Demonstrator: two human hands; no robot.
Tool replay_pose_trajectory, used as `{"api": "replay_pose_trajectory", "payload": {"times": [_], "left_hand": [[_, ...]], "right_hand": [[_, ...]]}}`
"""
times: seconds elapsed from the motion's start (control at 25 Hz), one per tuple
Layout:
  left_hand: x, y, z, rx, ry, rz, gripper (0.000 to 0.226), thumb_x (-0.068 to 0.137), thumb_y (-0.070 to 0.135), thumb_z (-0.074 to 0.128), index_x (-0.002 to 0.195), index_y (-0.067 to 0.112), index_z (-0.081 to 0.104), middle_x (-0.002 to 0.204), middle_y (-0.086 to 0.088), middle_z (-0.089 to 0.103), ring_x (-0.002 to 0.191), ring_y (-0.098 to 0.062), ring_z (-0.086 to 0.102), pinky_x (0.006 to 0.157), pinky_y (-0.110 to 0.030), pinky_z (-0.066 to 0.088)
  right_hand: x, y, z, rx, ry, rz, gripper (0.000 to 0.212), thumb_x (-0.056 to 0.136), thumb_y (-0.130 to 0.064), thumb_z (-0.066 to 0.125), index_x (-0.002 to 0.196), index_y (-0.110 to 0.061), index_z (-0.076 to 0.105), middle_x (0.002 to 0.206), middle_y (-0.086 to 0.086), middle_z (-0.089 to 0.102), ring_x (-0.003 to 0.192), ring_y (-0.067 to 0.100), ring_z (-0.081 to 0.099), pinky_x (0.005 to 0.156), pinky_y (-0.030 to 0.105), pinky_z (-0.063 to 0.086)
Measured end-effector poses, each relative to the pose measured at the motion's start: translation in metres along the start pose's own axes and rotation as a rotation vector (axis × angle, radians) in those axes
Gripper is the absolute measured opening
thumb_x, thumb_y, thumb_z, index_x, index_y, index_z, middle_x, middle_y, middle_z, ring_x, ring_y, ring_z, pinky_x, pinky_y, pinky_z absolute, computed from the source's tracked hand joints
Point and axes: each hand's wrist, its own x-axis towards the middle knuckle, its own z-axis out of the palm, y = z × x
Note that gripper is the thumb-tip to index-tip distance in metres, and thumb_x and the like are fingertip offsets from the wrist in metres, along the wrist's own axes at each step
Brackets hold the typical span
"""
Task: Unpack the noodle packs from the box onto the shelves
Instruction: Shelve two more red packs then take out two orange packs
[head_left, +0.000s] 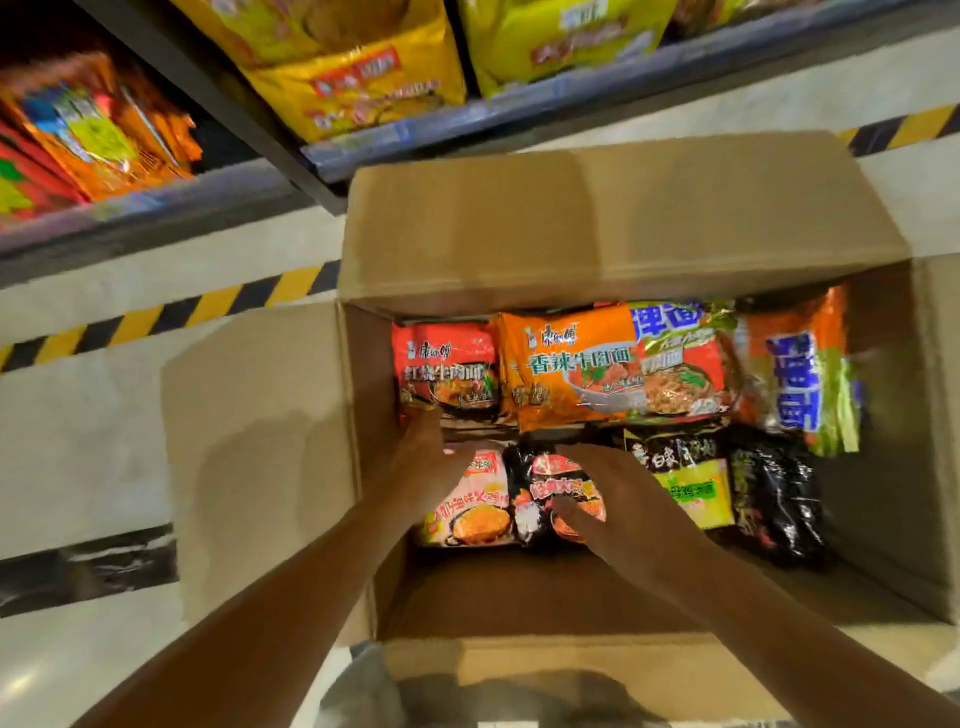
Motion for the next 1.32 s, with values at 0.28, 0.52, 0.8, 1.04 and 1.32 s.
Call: {"api": "replay_pose_trajectory", "payload": {"times": [0.28, 0.52, 0.8, 1.04, 1.32], "left_hand": [[0.072, -0.001, 0.025, -0.974, 0.227, -0.544, 0.041, 0.083, 0.040, 0.074, 0.112, 0.015, 0.057, 0.104, -0.005, 0.064, 0.089, -0.023, 0.062, 0.088, -0.039, 0.052], [0.079, 0.015, 0.027, -1.301, 0.456, -0.651, 0.041, 0.089, 0.042, 0.069, 0.115, 0.015, 0.053, 0.108, -0.006, 0.062, 0.080, -0.019, 0.059, 0.060, -0.025, 0.047], [0.054, 0.034, 0.009, -1.426, 0.392, -0.620, 0.045, 0.084, 0.026, 0.078, 0.118, 0.012, 0.051, 0.093, -0.006, 0.065, 0.073, -0.015, 0.065, 0.084, -0.034, 0.059], [0.002, 0.031, -0.033, -1.112, 0.198, -0.353, 0.039, 0.081, 0.010, 0.078, 0.114, 0.009, 0.059, 0.104, -0.012, 0.074, 0.081, -0.020, 0.075, 0.065, -0.025, 0.060], [-0.047, 0.033, -0.107, -0.841, -0.023, -0.069, 0.030, 0.088, 0.012, 0.070, 0.117, 0.009, 0.063, 0.099, -0.004, 0.078, 0.092, -0.018, 0.075, 0.084, -0.033, 0.057]], "right_hand": [[0.029, 0.024, 0.039, 0.052, 0.011, 0.008, 0.062, 0.091, -0.051, 0.052, 0.148, -0.025, 0.044, 0.147, -0.008, 0.048, 0.139, 0.014, 0.040, 0.109, 0.020, 0.025], [0.039, 0.032, 0.054, 0.080, 0.032, 0.056, 0.064, 0.095, -0.043, 0.058, 0.152, -0.024, 0.035, 0.149, -0.006, 0.046, 0.140, 0.014, 0.038, 0.112, 0.026, 0.029], [0.040, 0.018, 0.065, 0.118, 0.032, 0.091, 0.064, 0.095, -0.045, 0.055, 0.152, -0.027, 0.033, 0.148, -0.008, 0.047, 0.138, 0.013, 0.040, 0.108, 0.024, 0.031], [0.046, -0.016, 0.074, 0.403, -0.066, 0.179, 0.060, 0.097, -0.039, 0.059, 0.151, -0.033, 0.033, 0.147, -0.016, 0.046, 0.137, 0.004, 0.040, 0.108, 0.022, 0.033], [0.097, -0.059, 0.094, 0.834, 0.071, 0.457, 0.033, 0.096, -0.013, 0.060, 0.127, -0.022, 0.054, 0.108, 0.000, 0.067, 0.096, 0.020, 0.065, 0.076, 0.032, 0.049]]}}
